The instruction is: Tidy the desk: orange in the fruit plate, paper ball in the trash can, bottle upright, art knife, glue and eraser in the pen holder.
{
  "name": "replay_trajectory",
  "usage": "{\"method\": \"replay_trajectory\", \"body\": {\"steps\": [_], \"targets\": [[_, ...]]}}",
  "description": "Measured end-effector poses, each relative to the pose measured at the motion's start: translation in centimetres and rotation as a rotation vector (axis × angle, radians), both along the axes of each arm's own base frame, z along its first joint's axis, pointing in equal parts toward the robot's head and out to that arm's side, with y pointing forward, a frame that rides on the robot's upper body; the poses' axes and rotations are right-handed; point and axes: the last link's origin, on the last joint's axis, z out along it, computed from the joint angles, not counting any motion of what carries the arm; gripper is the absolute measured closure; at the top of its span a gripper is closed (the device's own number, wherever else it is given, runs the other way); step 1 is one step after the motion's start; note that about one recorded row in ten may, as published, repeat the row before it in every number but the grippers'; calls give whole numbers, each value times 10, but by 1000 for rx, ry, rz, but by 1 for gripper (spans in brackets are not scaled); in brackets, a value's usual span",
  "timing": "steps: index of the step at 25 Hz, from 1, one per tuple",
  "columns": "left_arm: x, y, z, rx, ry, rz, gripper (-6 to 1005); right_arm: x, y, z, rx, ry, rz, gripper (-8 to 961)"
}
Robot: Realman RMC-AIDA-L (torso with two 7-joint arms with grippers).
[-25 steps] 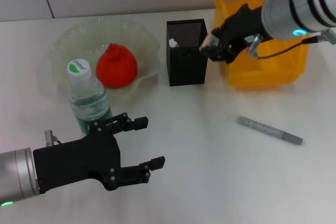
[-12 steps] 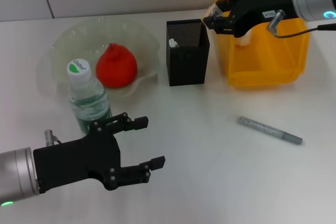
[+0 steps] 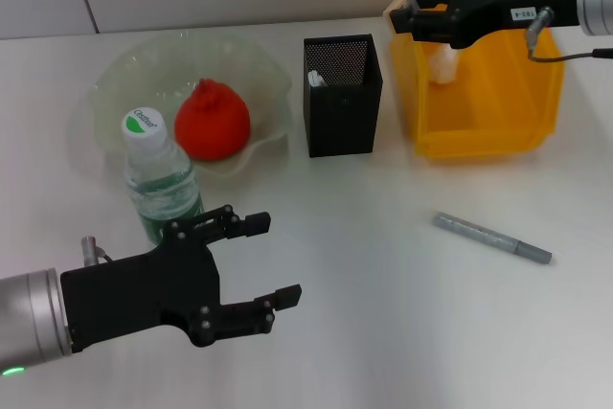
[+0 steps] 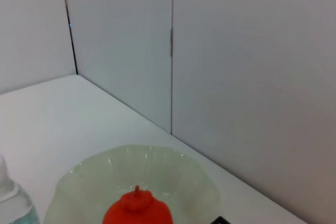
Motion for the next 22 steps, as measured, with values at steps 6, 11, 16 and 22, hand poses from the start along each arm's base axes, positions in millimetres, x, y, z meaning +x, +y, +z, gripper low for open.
{"method": "replay_trajectory", "body": {"steps": [6,11,16,22], "targets": [[1,1,-1,0,-1,-5,197,16,12,-8,-25,31,-22,566],[2,1,-1,-3,-2,-8,197,20,17,-13,-33,47,-17,566],[4,2,-3,-3,-1,-20,197,18,21,-16,-34,54,-14,566],[7,2,-2,-11,-7,-33,197,17,23,-23,-54,55,-22,566]]}}
